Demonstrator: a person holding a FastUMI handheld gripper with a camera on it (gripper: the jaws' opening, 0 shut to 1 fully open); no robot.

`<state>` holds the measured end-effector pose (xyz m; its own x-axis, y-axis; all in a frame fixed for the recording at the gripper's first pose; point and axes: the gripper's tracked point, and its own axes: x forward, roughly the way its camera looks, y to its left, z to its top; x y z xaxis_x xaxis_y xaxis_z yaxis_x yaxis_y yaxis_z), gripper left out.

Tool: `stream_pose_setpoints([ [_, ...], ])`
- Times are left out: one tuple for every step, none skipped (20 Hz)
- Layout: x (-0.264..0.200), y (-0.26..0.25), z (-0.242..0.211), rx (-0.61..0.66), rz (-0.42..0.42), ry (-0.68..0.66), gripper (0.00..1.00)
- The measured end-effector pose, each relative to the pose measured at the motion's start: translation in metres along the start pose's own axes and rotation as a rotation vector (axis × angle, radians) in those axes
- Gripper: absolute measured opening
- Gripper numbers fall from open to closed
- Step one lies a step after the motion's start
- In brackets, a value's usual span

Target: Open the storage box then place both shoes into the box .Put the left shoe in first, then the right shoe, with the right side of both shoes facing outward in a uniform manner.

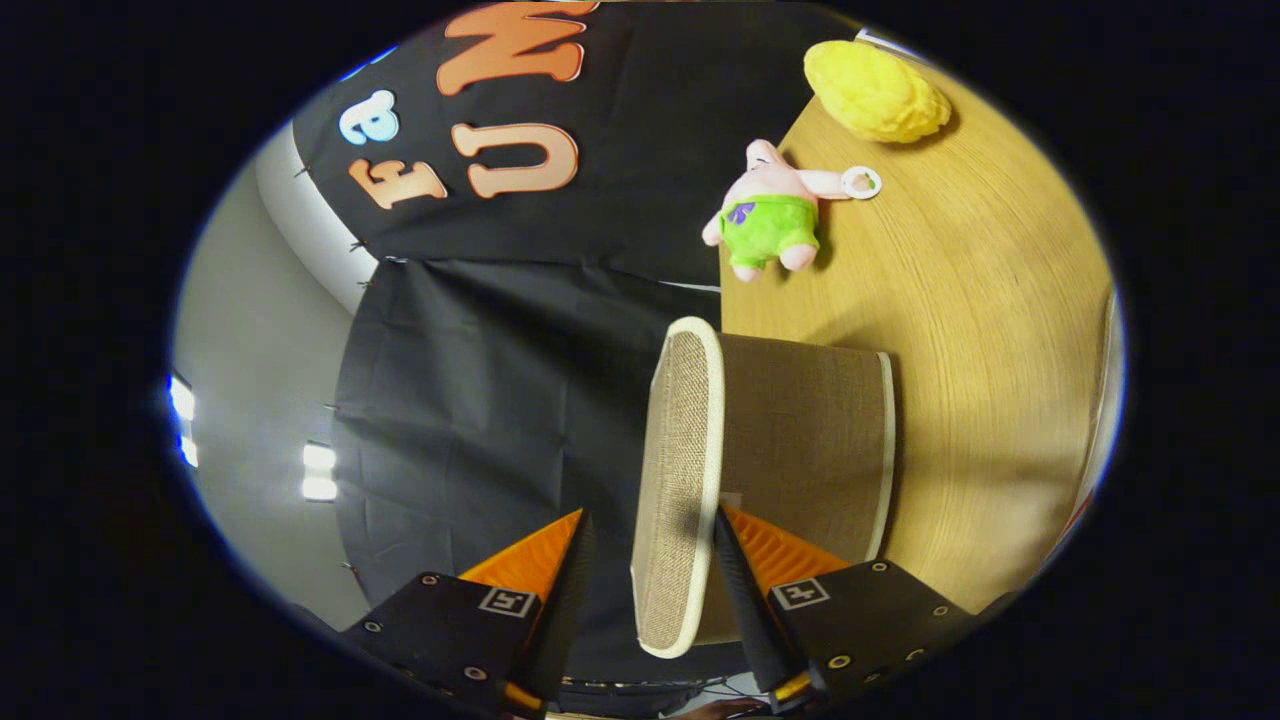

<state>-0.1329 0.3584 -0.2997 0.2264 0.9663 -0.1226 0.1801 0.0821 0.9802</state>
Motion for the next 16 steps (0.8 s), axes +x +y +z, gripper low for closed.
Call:
stream_pose_setpoints([
  [0.0,0.0,0.002,-0.006,-0.001,-0.009,0.68],
  [0.003,-0.007,0.007,-0.017,-0.023,-0.025,0.56],
  [0.006,-0.014,0.007,-0.024,-0.05,-0.024,0.49],
  [0.009,-0.021,0.006,-0.02,-0.074,-0.016,0.42],
  [0.013,-0.027,0.004,-0.018,-0.107,-0.01,0.38],
  [0.017,-0.028,0.003,-0.017,-0.118,-0.006,0.32],
  [0.018,-0.035,0.001,-0.018,-0.159,-0.003,0.31],
  [0.019,-0.043,0.0,-0.023,-0.194,0.004,0.24],
  [0.024,-0.045,-0.003,-0.023,-0.199,0.015,0.17],
  [0.027,-0.044,-0.007,-0.01,-0.198,0.035,0.16],
  [0.026,-0.038,-0.012,0.015,-0.186,0.058,0.15],
  [0.026,-0.033,-0.015,0.039,-0.188,0.081,0.13],
  [0.025,-0.025,-0.019,0.044,-0.187,0.103,0.11],
  [0.024,-0.017,-0.02,0.041,-0.183,0.12,0.09],
  [0.022,-0.004,-0.019,0.029,-0.177,0.12,0.08],
  [0.023,0.012,-0.015,0.01,-0.161,0.109,0.07],
])
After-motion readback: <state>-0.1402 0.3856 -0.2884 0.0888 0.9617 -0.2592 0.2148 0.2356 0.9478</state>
